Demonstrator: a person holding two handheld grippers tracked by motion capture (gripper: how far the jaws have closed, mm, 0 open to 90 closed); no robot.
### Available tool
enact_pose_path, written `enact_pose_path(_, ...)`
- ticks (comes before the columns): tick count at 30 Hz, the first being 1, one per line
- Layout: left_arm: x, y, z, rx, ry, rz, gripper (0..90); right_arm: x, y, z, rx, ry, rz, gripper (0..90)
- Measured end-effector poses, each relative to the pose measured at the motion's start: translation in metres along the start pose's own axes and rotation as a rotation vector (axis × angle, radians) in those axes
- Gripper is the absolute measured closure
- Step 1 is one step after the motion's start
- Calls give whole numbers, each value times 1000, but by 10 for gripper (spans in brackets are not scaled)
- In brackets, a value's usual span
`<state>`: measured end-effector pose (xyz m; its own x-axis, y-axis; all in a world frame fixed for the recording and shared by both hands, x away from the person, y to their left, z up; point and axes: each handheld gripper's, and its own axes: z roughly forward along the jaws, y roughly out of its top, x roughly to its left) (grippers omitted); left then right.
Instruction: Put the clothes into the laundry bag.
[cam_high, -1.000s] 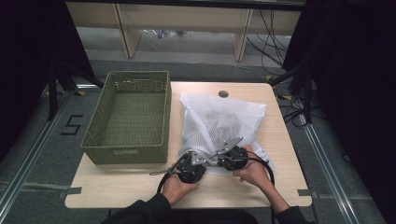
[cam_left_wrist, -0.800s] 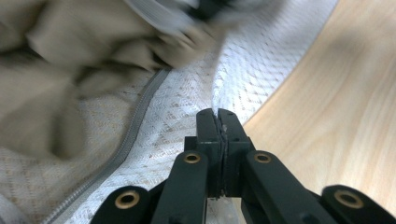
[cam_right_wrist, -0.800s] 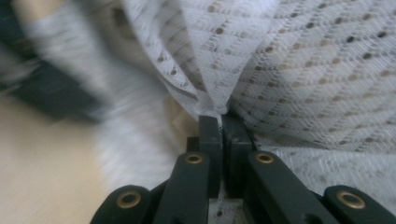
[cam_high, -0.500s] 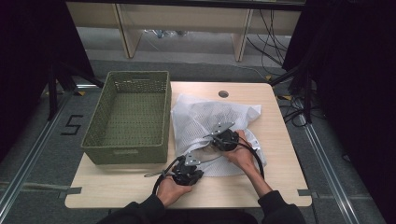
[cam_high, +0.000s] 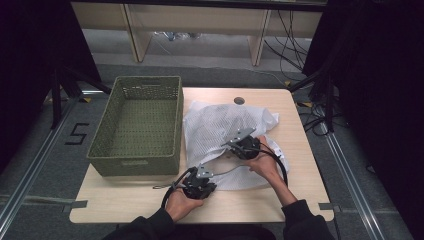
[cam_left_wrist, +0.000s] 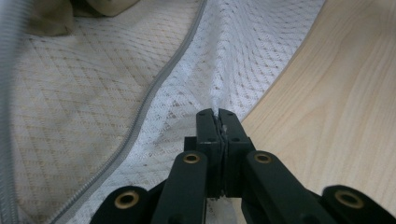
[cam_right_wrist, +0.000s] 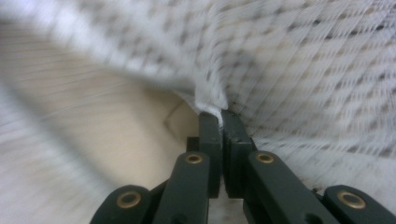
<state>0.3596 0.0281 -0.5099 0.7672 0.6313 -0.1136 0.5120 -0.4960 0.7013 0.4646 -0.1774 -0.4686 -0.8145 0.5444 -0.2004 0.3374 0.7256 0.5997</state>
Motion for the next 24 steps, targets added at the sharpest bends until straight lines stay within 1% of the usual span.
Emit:
enact_pose_path(1, -1, 0, -1, 2, 7, 1, 884, 3, -3, -7, -2, 14, 3, 895)
enact_pose_path(2, 0, 0, -3, 8, 2, 11, 884, 7, -6, -13, 6, 28, -2, 896)
enact_pose_path(3, 1, -1, -2, 3, 11, 13, 884, 12, -8, -19, 13, 35, -7, 896)
enact_pose_path(4, 0, -1, -4, 4, 4, 9, 884, 18, -12, -24, 17, 52, -14, 896)
enact_pose_path(5, 0, -2, -4, 5, 12, -3, 884, 22, -15, -30, 25, 52, -37, 896)
enact_pose_path(6, 1, -2, -5, -1, 2, -3, 884, 25, -18, -34, 32, 64, -54, 897)
enact_pose_path(7, 1, -2, -7, -7, 1, 1, 884, 27, -22, -36, 40, 75, -70, 897)
enact_pose_path(8, 2, -3, -9, 2, 16, 6, 884, 28, -25, -39, 65, 87, -75, 897)
enact_pose_path(9, 2, -4, -9, 3, 12, 8, 884, 29, -31, -38, 75, 95, -77, 896)
enact_pose_path(10, 2, -5, -9, 1, 12, 4, 884, 28, -34, -36, 86, 108, -89, 897)
enact_pose_path(11, 2, -5, -10, 7, 20, 18, 884, 28, -37, -35, 93, 106, -85, 897)
enact_pose_path(12, 2, -6, -10, 6, 15, 26, 884, 27, -40, -35, 96, 101, -96, 896)
enact_pose_path(13, 2, -7, -10, 7, 15, 22, 884, 27, -42, -35, 109, 109, -71, 896)
enact_pose_path(14, 1, -8, -9, 11, 16, 15, 883, 27, -42, -37, 115, 119, -56, 896)
enact_pose_path(15, 1, -8, -9, 9, 5, 16, 882, 26, -43, -37, 104, 119, -72, 896)
enact_pose_path(16, 1, -8, -8, 6, 5, 17, 880, 27, -43, -37, 102, 120, -80, 896)
enact_pose_path(17, 1, -8, -9, 9, 11, 18, 876, 28, -44, -37, 108, 115, -72, 892)
enact_pose_path(18, 1, -8, -9, 9, 5, 10, 874, 29, -45, -36, 109, 106, -80, 889)
enact_pose_path(19, 0, -8, -10, 12, 19, 17, 874, 29, -45, -34, 112, 96, -102, 883)
enact_pose_path(20, 0, -8, -11, 11, 19, 29, 874, 30, -46, -33, 118, 93, -89, 883)
enact_pose_path(21, 0, -8, -11, 9, 20, 44, 874, 29, -47, -32, 121, 97, -103, 882)
enact_pose_path(22, -1, -9, -12, 8, 14, 41, 874, 31, -49, -32, 127, 96, -70, 880)
enact_pose_path(23, -2, -9, -12, 6, 7, 31, 876, 31, -49, -31, 117, 89, -87, 871)
enact_pose_path(24, -2, -11, -12, 15, 10, 25, 876, 32, -50, -32, 106, 91, -86, 863)
